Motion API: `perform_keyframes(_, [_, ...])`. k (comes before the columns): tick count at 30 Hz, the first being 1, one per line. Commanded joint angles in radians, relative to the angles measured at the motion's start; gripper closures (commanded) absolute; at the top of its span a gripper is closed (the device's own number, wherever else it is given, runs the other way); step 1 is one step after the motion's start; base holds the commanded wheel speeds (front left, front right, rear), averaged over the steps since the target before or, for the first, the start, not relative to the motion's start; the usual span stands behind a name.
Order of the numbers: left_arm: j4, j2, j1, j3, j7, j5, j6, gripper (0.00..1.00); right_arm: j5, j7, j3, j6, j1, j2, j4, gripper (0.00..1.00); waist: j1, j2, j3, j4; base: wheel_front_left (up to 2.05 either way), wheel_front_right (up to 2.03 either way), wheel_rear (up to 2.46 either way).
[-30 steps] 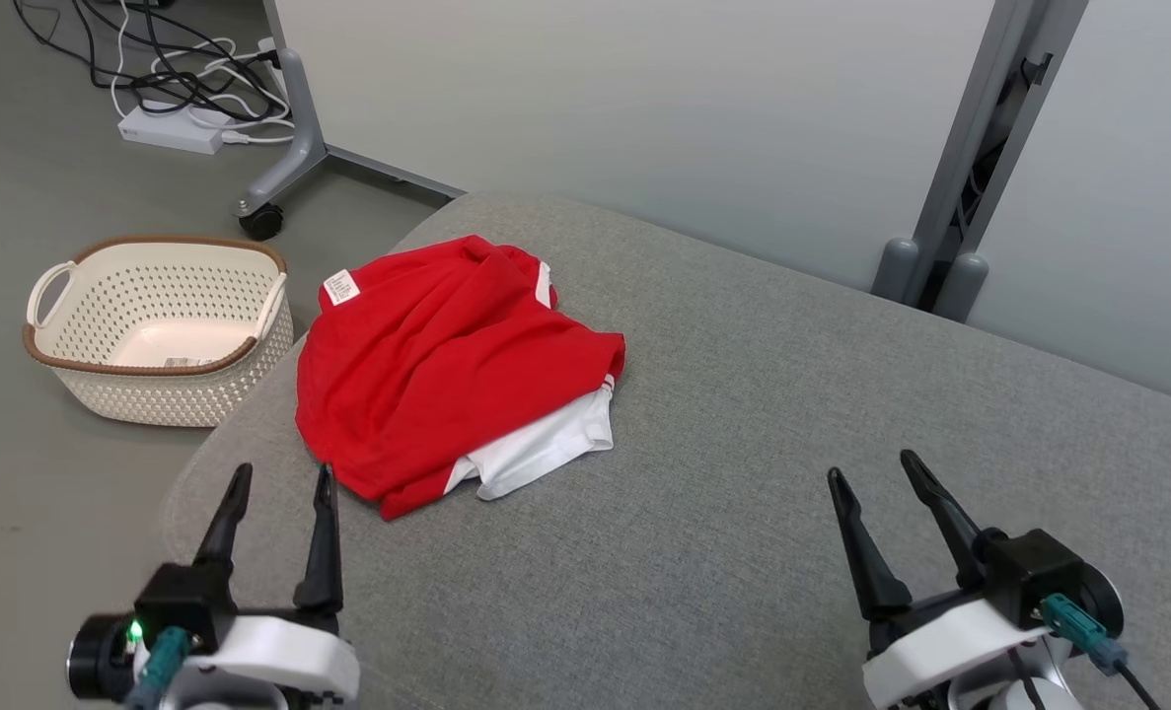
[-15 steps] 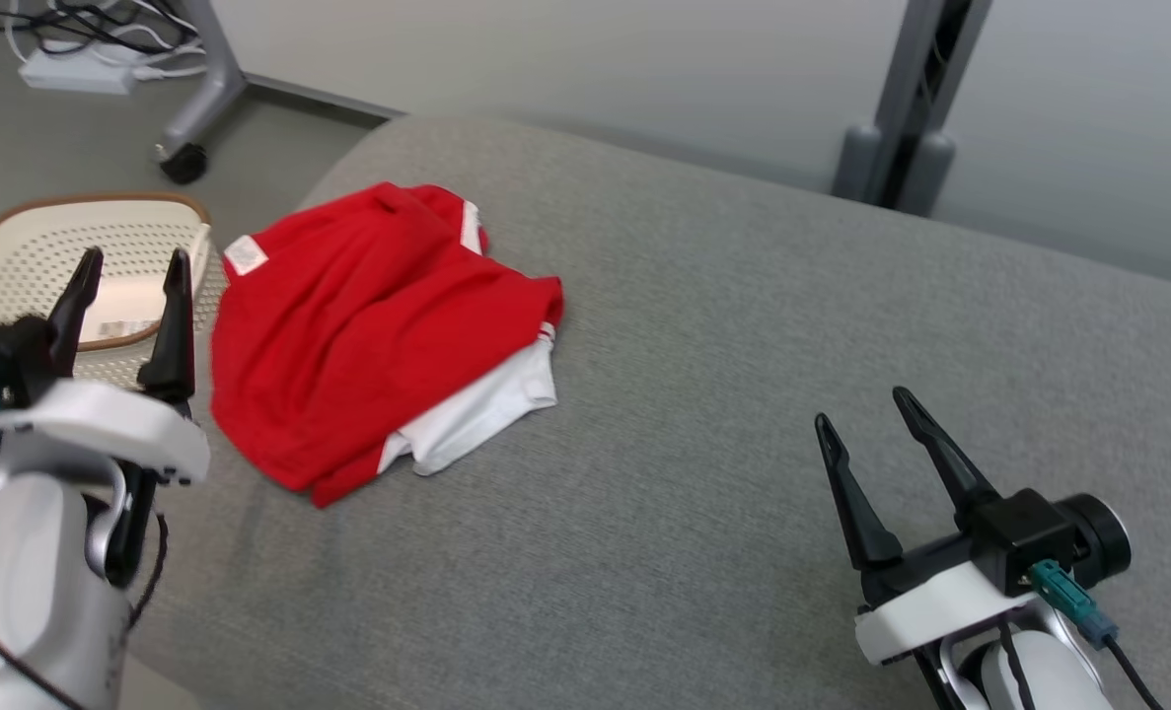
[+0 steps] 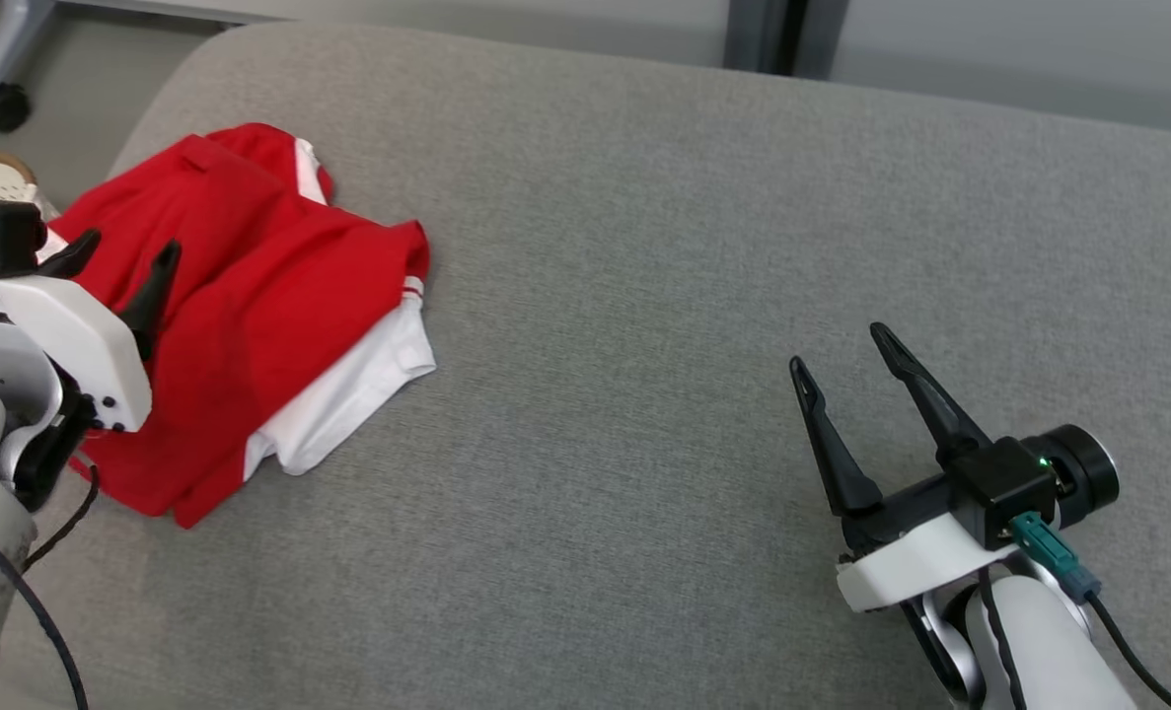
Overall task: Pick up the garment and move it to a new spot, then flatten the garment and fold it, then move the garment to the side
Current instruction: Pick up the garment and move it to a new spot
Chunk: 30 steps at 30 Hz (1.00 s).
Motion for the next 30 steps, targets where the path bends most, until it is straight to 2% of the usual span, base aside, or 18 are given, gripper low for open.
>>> perform_keyframes(1, [0.023,0.015,-0.038,-0.053,0.037,-0.051,0.0,0.0,-0.008,-0.002,-0.002,0.0,-0.02,-0.007,-0.007,0.0,0.0,0.0,0.043,-0.037,0.0,0.0,0.0])
perform_keyframes(4, [0.062,0.058,-0.076,-0.098,0.053,-0.092,0.002,0.0,-0.015,-0.002,-0.001,0.0,-0.027,-0.007,-0.009,0.0,0.0,0.0,0.063,-0.051,0.0,0.0,0.0])
perform_keyframes(12, [0.198,0.051,-0.149,-0.175,0.08,-0.173,0.0,0.0,-0.017,-0.002,0.006,0.0,-0.039,-0.007,-0.009,0.0,0.0,0.0,0.086,-0.076,0.0,0.0,0.0])
perform_keyframes(28, [0.278,0.043,-0.205,-0.318,0.119,-0.289,0.0,0.0,-0.019,-0.002,0.009,0.0,-0.054,-0.007,-0.008,0.0,0.0,0.0,0.113,-0.083,0.0,0.0,0.0])
perform_keyframes(30, [0.281,0.044,-0.21,-0.327,0.122,-0.306,0.0,0.73,-0.018,-0.002,0.008,0.0,-0.054,-0.007,-0.007,0.0,0.0,0.0,0.113,-0.083,0.0,0.0,0.0])
